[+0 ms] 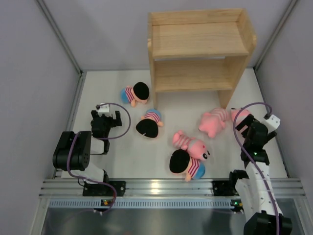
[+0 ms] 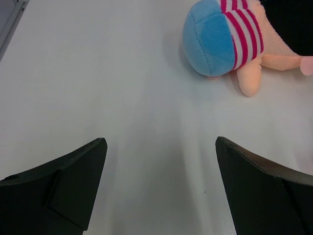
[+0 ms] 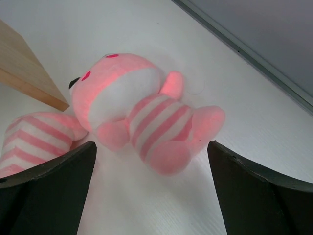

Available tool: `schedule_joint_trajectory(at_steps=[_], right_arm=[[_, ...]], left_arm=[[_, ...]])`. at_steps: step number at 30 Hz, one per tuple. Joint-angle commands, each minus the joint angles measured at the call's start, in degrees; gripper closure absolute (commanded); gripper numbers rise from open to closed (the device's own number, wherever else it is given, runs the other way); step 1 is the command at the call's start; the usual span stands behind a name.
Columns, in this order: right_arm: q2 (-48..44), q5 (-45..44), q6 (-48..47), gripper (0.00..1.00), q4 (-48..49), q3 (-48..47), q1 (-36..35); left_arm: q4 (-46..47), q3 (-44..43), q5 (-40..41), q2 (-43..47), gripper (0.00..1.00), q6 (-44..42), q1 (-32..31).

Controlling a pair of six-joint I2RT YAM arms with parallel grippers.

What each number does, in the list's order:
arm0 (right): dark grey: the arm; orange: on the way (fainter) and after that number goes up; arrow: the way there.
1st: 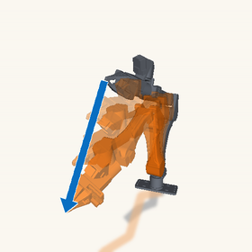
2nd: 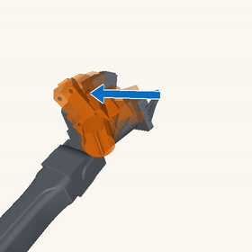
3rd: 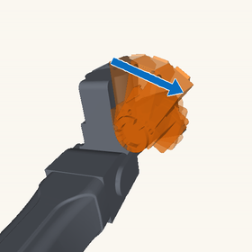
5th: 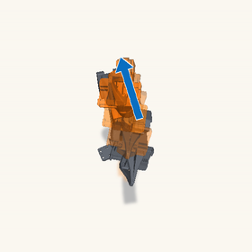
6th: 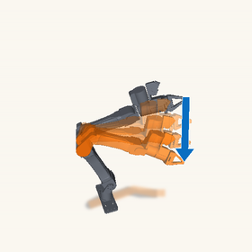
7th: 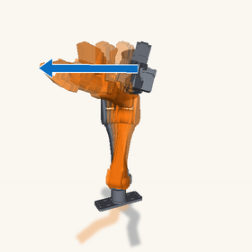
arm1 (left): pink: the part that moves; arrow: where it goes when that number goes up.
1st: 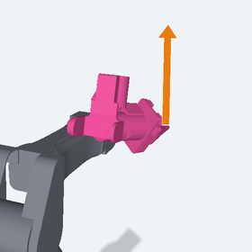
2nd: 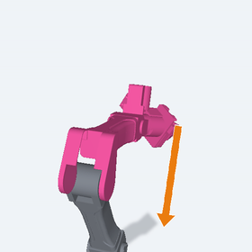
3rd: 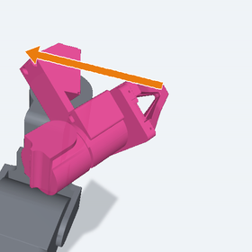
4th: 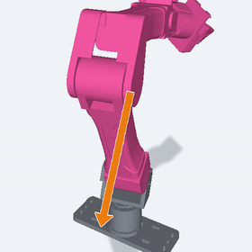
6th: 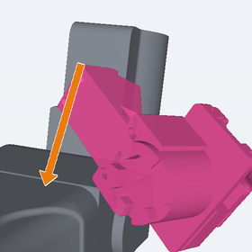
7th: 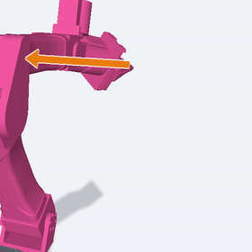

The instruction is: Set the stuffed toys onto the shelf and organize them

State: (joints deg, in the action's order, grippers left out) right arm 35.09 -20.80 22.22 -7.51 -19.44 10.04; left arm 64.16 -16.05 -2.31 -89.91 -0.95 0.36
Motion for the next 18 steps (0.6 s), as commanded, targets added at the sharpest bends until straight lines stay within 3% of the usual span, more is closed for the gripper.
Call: schedule_joint_trajectory(at_steps=[1, 4, 9, 10, 12, 14, 15, 18], right_arm=[[2.43, -3.02, 1.24, 0.03, -2.24, -4.37, 1.81], [7.61, -1.36, 3.0, 0.01, -5.67, -7.27, 5.49], [17.0, 11.63, 4.15, 0.01, -5.16, -9.21, 11.92], [18.25, 14.96, 4.76, 0.03, -4.71, -9.21, 13.84], [21.59, 17.1, 5.11, 0.07, -3.75, -9.3, 15.52], [23.17, 18.25, 4.85, 0.09, -2.87, -9.12, 15.97], [24.31, 18.34, 4.77, 0.1, -2.34, -9.04, 16.06], [25.81, 18.34, 4.85, 0.16, -0.58, -8.77, 16.5]], left_arm=[[1.32, -1.0, 0.37, -0.62, 0.01, 0.77, -0.01], [1.32, -1.0, 0.37, -0.62, 0.01, 0.77, -0.01], [1.23, -1.0, 0.28, -0.36, 0.01, 0.77, -0.01], [0.88, -1.52, -3.46, 0.25, 0.01, 0.34, -0.1], [-10.84, -4.05, -9.62, 6.89, 0.01, -3.07, -0.1], [-23.05, -13.61, -16.32, 10.01, 0.01, -3.1, -0.01], [-34.51, -17.83, -16.94, 9.67, 0.01, -2.83, -0.1], [-54.5, -31.65, -21.68, 5.54, 0.03, -5.45, -0.01]])
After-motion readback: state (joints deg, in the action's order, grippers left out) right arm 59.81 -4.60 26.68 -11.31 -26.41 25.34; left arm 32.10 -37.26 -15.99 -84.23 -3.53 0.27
